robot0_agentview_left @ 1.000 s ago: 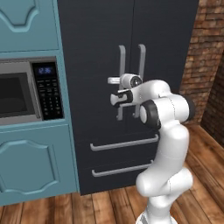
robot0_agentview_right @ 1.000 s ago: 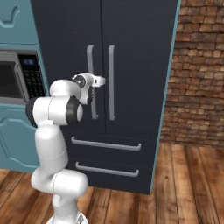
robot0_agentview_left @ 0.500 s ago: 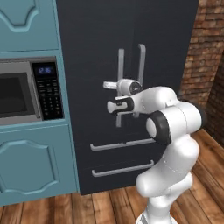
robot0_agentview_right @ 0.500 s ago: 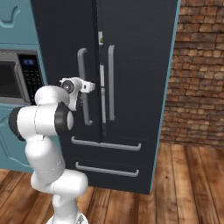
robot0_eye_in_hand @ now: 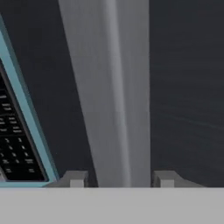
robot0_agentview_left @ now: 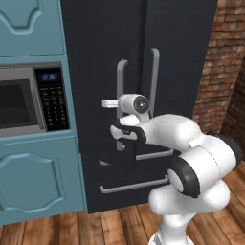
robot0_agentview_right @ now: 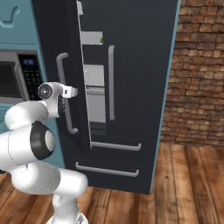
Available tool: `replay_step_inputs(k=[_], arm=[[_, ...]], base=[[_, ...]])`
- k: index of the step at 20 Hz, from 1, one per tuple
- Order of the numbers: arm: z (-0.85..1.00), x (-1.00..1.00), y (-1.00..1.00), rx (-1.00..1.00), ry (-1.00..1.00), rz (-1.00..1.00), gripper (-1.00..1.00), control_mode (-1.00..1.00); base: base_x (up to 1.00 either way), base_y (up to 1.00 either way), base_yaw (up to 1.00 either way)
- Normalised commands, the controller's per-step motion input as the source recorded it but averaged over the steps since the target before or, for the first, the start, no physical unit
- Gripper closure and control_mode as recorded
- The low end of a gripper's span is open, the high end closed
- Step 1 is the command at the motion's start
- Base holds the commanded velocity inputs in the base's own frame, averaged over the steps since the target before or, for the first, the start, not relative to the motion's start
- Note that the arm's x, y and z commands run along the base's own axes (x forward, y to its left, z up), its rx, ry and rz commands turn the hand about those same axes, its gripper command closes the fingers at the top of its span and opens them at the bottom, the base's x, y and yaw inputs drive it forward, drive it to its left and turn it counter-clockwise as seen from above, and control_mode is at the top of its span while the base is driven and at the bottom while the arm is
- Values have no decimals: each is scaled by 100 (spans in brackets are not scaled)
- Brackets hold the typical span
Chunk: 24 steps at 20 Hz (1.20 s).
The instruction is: Take the lemon wedge from the fridge and place it on the plate with fish on the dining counter.
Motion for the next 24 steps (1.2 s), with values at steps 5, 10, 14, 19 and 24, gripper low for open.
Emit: replay_step_inputs(k=[5,10,14,19,24], arm=[[71,-78,100,-21,2,-3,-100,-100],[54,-100,100,-20,-1,-16,-100,-100],[59,-100,93,-7,20,-24,-100,-100],[88,-100,-30,3,13,-11,-100,-100],[44,-100,-100,18,-1,1,-100,-100]], base=[[0,0,0],[0,0,0],[0,0,0],[0,0,0],[0,0,0]])
